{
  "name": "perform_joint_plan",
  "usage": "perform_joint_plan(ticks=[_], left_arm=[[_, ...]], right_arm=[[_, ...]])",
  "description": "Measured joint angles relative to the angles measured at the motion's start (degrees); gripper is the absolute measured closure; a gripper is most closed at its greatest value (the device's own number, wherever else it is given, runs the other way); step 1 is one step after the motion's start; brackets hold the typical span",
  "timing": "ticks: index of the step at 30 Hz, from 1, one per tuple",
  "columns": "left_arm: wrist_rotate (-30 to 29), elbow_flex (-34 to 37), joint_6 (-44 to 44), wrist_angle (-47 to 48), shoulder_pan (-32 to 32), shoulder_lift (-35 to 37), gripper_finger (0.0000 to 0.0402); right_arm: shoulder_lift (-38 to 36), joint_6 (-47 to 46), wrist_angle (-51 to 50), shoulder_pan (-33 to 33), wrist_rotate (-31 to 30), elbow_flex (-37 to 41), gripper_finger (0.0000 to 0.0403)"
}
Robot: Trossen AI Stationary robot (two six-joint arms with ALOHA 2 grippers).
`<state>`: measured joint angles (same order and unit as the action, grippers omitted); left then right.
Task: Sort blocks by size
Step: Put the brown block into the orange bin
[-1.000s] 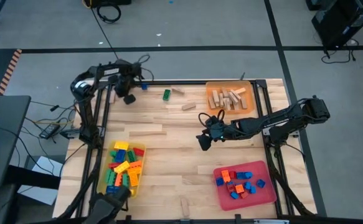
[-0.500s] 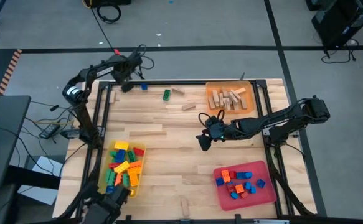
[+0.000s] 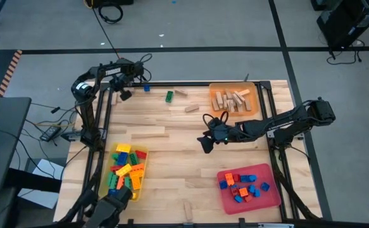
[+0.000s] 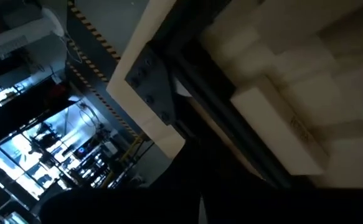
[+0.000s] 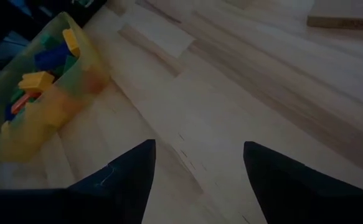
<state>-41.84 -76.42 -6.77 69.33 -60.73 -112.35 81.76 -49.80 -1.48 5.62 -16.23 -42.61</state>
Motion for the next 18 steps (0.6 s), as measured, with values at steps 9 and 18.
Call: perform_joint_plan(ticks=[9,18], left_arm=[[-1.25,-0.76,11.53,-4.09,0.02,-0.15,0.0399],[1.25,-0.82,24.60,-7.61,0.46,0.24,0.0395]], right_arm=[[0.00,0.00,0.70,0.25,0.03,0.00,0.0143],[0.00,0.00,3.21,0.25,0.56,0.00,0.0146]])
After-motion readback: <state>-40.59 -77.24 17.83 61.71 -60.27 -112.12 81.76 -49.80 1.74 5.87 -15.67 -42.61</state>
